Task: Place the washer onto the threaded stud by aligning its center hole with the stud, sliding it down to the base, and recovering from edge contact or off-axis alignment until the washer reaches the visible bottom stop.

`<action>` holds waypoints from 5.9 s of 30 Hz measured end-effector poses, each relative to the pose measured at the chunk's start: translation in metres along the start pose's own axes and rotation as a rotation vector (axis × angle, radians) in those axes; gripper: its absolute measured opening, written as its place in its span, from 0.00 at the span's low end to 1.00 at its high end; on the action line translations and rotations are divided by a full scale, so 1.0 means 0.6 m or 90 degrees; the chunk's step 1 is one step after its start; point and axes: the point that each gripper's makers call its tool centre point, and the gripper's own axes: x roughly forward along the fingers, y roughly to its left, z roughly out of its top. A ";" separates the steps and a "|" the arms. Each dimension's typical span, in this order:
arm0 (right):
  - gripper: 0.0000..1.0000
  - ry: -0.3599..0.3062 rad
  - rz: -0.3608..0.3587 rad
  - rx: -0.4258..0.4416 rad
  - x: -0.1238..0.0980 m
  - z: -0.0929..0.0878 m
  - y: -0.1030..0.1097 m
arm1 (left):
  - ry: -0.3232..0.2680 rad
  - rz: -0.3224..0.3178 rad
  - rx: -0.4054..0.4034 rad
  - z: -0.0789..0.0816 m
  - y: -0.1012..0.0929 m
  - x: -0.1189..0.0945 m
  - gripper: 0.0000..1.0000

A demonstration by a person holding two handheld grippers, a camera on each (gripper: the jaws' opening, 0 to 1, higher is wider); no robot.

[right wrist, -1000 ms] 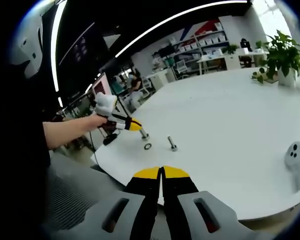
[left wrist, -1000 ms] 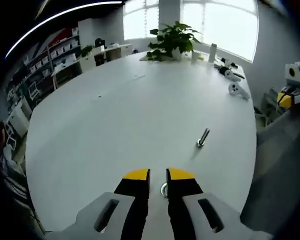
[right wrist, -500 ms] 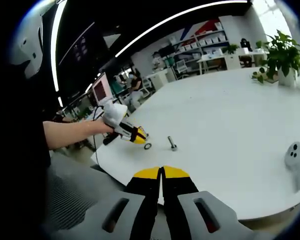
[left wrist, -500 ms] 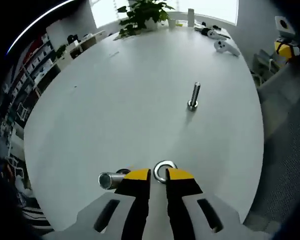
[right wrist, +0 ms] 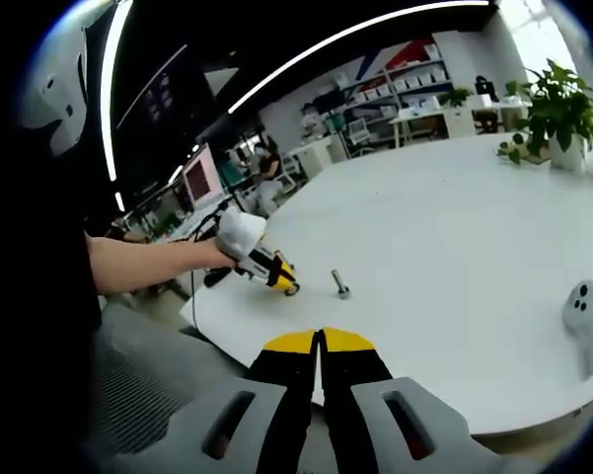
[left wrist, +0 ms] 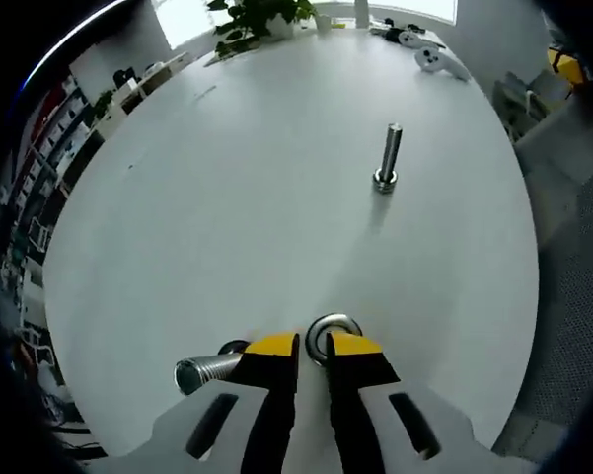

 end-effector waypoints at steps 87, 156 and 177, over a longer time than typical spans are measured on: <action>0.04 0.001 -0.021 -0.010 -0.007 -0.002 -0.015 | -0.036 0.069 -0.193 -0.001 0.106 -0.113 0.01; 0.04 0.010 0.019 -0.045 -0.003 -0.007 0.008 | -0.397 0.259 -0.450 -0.091 -0.118 -0.412 0.10; 0.05 0.028 0.031 -0.038 -0.003 -0.017 0.013 | -0.542 0.232 -0.586 -0.084 -0.141 -0.390 0.37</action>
